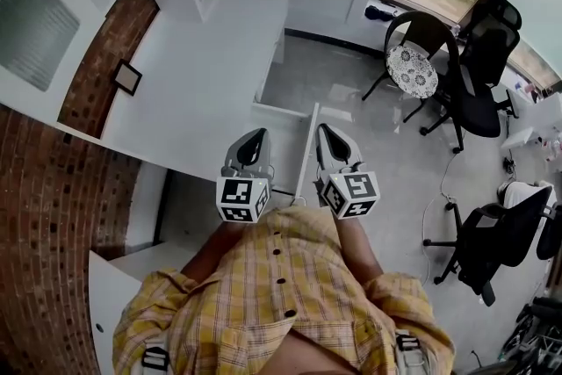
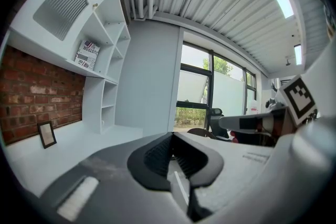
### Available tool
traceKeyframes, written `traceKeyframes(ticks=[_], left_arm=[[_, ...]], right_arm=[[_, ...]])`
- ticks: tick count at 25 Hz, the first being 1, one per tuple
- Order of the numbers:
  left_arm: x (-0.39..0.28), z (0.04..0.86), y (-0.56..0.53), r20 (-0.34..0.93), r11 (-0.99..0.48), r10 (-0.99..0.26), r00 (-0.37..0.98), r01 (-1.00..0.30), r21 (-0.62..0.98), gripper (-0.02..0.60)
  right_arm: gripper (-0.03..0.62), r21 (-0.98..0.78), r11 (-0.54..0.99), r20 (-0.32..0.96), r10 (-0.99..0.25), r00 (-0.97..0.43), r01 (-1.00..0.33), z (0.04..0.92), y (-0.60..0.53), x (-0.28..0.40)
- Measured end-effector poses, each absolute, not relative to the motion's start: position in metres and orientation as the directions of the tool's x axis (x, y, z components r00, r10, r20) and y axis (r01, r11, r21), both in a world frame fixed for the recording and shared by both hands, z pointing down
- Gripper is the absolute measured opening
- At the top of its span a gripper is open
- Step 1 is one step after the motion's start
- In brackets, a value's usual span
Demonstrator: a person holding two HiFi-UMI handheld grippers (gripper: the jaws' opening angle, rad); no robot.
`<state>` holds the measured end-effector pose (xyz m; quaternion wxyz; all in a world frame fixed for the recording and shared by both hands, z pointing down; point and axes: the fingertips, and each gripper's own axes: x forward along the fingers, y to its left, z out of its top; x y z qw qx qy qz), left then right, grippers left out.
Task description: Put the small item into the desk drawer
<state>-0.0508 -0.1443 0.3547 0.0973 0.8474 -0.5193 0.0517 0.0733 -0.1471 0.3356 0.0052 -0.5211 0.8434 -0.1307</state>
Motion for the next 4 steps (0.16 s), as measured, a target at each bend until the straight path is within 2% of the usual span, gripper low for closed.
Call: traceKeyframes(ticks=[4], left_arm=[[-0.0483, 0.3552, -0.1455, 0.184, -0.440, -0.871, 0.455, -0.890, 0.116, 0.005]], right_arm=[[-0.003, -0.226, 0.425, 0.123, -0.880, -0.459, -0.876, 0.3366, -0.1479, 0.0764]])
